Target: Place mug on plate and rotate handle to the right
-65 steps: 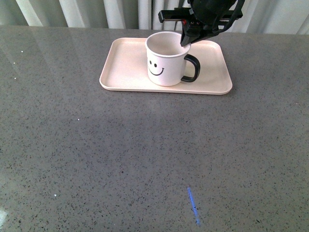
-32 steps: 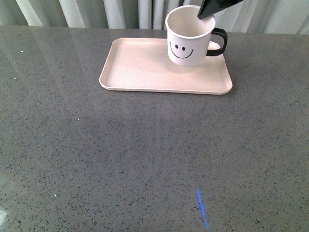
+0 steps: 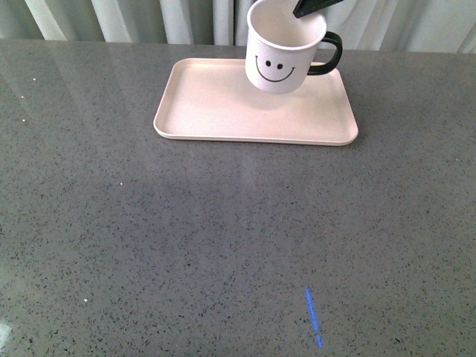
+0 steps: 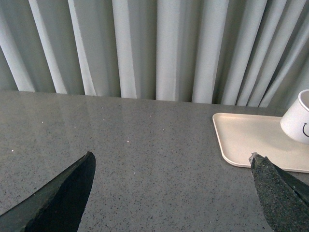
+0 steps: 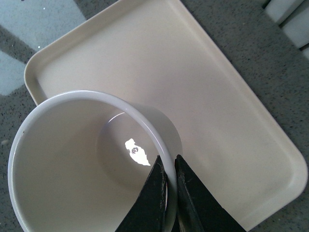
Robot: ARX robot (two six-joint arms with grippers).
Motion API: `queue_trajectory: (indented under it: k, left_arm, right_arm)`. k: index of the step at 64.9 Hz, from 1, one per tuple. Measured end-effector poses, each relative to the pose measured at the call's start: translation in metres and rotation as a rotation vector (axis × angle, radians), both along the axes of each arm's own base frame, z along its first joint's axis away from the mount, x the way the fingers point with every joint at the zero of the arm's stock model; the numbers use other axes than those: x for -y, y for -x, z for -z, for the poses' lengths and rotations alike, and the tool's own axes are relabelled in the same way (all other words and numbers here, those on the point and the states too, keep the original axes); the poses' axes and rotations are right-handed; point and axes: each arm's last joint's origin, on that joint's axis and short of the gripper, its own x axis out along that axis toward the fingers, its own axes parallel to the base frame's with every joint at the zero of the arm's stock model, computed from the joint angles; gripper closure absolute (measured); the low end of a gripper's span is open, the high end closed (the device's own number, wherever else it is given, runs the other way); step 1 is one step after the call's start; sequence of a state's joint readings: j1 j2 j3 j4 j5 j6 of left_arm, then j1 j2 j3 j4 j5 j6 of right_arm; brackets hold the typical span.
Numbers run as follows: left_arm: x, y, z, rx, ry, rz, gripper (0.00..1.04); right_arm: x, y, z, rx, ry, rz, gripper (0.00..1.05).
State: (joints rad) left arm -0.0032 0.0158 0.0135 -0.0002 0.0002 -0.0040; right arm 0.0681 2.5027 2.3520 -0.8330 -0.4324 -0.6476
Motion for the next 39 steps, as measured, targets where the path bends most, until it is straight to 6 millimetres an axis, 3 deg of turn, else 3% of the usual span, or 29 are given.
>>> queue_trajectory:
  k: [12,39]
  left_arm:
    - [0.000,0.000,0.000,0.000,0.000,0.000,0.09]
    - [0.000,0.000,0.000,0.000,0.000,0.000,0.09]
  right_arm:
    - [0.004,-0.010,0.012,-0.029,-0.002,-0.003,1.03]
    - [0.004,-0.012,0.002,-0.033,-0.029,-0.042,1.03]
